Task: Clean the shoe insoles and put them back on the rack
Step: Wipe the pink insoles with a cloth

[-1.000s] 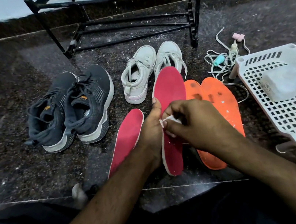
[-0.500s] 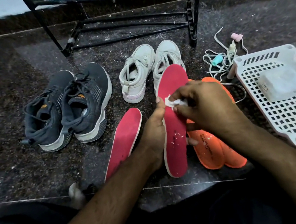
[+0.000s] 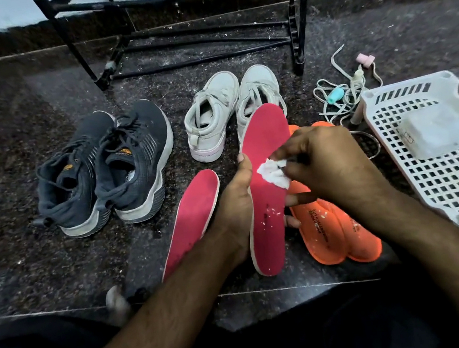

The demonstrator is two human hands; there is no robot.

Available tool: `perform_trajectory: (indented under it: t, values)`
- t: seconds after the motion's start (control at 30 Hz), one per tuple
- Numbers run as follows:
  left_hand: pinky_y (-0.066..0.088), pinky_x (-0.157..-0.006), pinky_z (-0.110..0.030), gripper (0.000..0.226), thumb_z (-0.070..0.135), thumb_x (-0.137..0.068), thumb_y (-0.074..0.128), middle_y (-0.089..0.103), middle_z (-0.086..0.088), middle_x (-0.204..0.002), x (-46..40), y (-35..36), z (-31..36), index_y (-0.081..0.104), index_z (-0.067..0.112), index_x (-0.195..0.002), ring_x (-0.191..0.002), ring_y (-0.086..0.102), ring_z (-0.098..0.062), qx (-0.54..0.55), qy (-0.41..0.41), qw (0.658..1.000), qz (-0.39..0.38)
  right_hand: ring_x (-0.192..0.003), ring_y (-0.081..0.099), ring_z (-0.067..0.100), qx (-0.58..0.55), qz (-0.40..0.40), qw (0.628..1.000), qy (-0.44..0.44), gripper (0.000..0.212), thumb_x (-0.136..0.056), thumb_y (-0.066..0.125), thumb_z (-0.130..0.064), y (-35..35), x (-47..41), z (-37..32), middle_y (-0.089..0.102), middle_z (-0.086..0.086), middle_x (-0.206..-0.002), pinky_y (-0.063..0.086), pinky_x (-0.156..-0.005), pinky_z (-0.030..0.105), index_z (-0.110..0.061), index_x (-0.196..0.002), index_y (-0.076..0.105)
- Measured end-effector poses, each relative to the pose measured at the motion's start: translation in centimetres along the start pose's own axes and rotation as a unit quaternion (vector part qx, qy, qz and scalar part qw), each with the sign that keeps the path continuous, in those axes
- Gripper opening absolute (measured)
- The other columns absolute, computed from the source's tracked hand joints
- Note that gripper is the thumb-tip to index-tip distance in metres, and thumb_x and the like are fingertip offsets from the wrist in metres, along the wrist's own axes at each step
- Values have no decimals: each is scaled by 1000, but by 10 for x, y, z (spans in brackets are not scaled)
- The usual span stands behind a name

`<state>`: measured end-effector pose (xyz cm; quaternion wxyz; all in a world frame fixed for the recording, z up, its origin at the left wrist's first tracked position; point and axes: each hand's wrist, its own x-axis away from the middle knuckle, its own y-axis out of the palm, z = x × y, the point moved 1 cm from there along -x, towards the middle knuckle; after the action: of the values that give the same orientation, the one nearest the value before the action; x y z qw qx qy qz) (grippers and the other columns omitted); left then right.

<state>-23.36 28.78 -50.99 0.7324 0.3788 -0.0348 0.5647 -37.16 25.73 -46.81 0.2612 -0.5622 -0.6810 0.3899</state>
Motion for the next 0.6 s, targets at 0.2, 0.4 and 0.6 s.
perform_trajectory:
  t: [0.2, 0.4, 0.6]
  values:
    - [56, -42, -37, 67, 72, -94, 28, 53, -12, -80, -3, -7, 1, 60, 13, -102, -63, 57, -24, 50, 6, 999, 13, -85, 63, 21, -8, 9, 994, -108, 30, -75, 63, -11, 14, 12, -17, 65, 1, -94, 49, -78, 31, -21, -100, 77]
    - [56, -42, -35, 72, 67, -99, 12, 76, -2, -89, 1, -1, 4, 54, 17, -129, -70, 74, -23, 30, -1, 999, -30, -85, 50, 7, -19, 55, 998, -36, 43, -74, 81, -18, -1, 4, -5, 45, -10, -102, 39, -75, 20, -25, -111, 60]
    - [57, -44, -36, 65, 66, -100, 17, 67, -1, -70, 0, -2, 2, 61, 18, -104, -57, 67, -18, 71, 7, 997, -5, -86, 60, 21, -9, 24, 995, -99, 15, -87, 62, -17, 14, 11, -13, 60, -3, -89, 37, -74, 23, -18, -100, 69]
